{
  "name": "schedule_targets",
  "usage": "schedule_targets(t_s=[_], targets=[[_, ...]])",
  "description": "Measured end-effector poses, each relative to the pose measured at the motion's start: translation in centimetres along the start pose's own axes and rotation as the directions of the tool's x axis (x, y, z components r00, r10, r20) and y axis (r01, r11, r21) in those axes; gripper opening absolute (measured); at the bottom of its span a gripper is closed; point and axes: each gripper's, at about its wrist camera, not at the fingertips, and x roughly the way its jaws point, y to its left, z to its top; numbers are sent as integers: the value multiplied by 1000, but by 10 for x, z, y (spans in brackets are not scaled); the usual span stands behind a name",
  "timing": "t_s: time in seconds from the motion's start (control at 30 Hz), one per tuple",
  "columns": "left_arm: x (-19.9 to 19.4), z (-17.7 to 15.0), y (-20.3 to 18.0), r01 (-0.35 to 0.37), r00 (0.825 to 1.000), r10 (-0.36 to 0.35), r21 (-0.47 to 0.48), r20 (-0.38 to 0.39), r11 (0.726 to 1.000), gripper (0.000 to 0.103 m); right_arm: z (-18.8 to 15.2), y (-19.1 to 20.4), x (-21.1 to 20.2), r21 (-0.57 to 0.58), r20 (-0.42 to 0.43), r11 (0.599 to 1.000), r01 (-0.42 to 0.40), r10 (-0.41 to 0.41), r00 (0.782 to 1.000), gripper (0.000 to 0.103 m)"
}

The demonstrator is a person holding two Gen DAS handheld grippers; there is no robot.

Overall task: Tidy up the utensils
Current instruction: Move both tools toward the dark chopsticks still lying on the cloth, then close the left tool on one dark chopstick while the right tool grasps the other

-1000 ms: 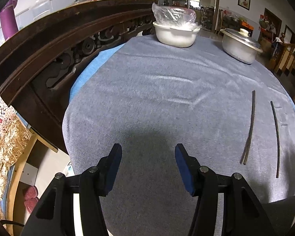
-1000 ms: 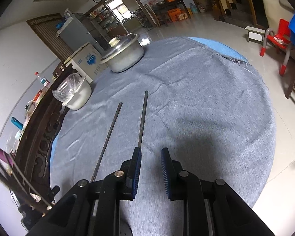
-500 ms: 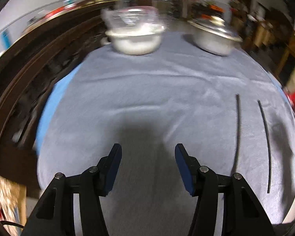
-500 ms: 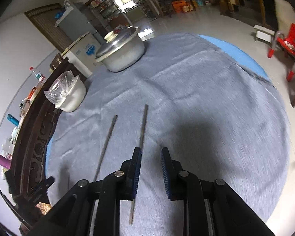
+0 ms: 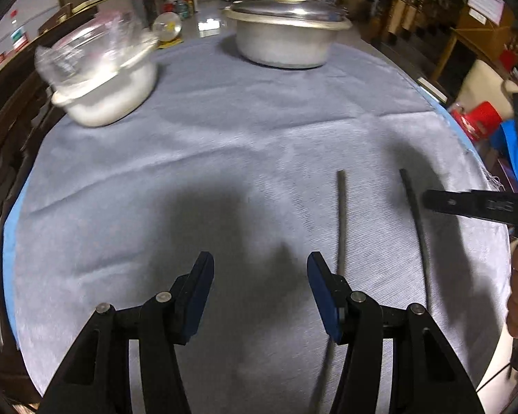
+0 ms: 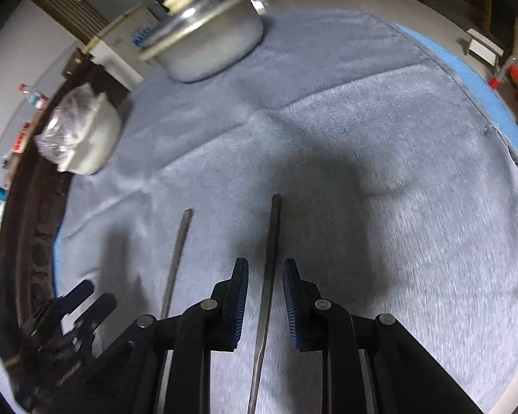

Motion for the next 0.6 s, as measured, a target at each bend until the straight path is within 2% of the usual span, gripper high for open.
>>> schedule_targets(t_s=[0.17, 0.23, 0.33, 0.4, 0.6], targets=[[13, 19, -9, 45, 998, -44, 48, -36, 998, 57, 12, 6, 18, -7, -53, 997, 76, -76, 996, 22], [21, 28, -12, 68, 996, -65, 58, -60, 996, 57, 14, 9, 21, -17, -46, 995, 99, -99, 994, 22], [29, 36, -20, 86, 994, -80, 70, -78, 994, 57, 14, 14, 24, -43, -37, 990, 133, -134, 990, 12], [35, 42, -27, 112, 990, -105, 78, -94, 991, 57, 12, 12, 23, -57, -29, 990, 125, -127, 991, 8], [56, 59, -44, 123, 985, -112, 82, -128, 989, 57, 2, -1, 16, -56, -34, 993, 100, -102, 994, 8]])
